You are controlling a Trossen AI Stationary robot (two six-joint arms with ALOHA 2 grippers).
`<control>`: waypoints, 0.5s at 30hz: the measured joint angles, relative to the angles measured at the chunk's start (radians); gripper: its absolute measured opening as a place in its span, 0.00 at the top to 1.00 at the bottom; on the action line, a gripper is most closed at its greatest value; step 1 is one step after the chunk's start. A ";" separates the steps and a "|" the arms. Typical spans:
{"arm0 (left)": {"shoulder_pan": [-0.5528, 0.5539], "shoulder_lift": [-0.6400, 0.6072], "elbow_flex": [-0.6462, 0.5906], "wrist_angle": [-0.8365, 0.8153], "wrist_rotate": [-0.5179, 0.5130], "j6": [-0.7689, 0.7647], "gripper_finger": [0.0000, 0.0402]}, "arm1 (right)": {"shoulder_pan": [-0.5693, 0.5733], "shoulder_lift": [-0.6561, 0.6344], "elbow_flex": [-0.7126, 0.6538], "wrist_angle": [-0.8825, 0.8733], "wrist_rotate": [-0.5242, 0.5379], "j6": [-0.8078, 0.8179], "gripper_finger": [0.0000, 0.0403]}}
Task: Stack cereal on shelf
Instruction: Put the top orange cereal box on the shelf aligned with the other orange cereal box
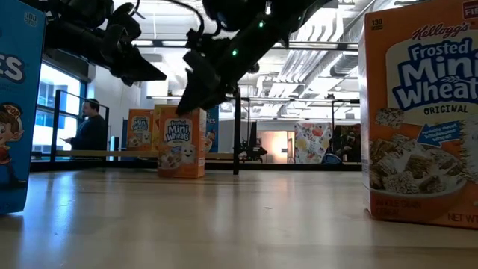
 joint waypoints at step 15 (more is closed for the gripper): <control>-0.032 0.125 0.000 0.192 0.000 -0.035 1.00 | 0.067 -0.350 -0.439 0.241 -0.102 -0.029 0.59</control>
